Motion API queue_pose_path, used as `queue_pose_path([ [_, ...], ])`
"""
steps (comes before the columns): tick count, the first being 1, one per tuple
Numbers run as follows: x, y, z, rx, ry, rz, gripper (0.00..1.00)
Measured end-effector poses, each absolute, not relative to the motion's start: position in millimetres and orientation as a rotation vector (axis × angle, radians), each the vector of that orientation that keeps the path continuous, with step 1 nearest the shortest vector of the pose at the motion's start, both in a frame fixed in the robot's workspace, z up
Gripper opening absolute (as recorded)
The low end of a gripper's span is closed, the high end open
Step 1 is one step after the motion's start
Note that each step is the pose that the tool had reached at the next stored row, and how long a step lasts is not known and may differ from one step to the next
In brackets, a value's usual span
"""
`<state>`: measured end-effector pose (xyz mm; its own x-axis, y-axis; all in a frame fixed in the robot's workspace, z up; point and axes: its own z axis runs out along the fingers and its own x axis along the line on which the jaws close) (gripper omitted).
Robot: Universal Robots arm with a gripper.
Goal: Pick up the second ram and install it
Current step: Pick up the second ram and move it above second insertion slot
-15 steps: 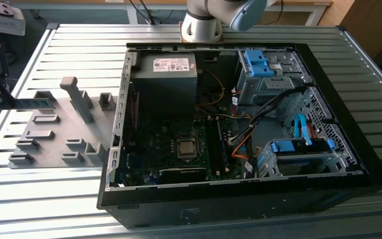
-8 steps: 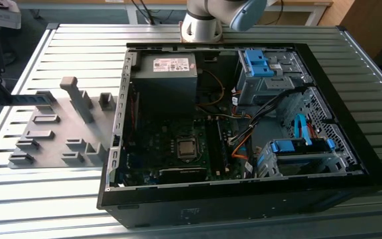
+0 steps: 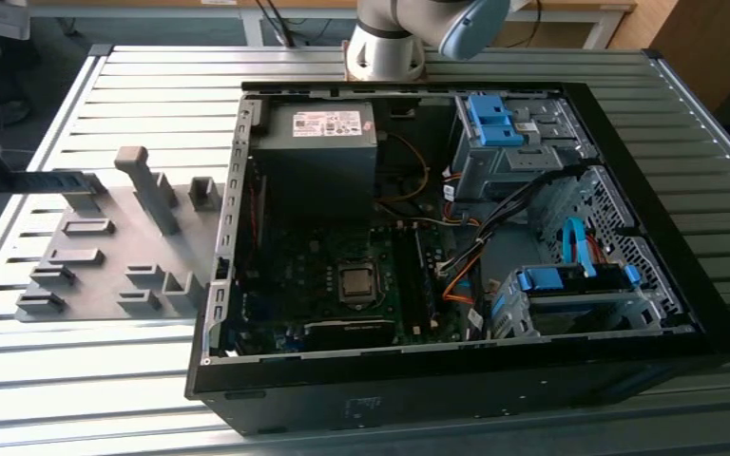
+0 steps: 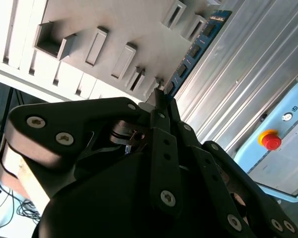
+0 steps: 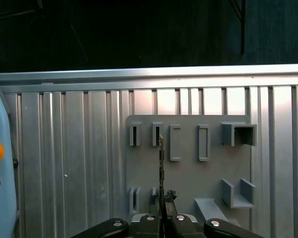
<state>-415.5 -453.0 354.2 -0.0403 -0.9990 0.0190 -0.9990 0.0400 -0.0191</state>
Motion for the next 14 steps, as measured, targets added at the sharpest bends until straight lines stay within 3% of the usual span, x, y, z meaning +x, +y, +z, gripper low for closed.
queue_pose_path([
  [14,-415,-453,373,2.176,-2.265,0.042,0.14],
])
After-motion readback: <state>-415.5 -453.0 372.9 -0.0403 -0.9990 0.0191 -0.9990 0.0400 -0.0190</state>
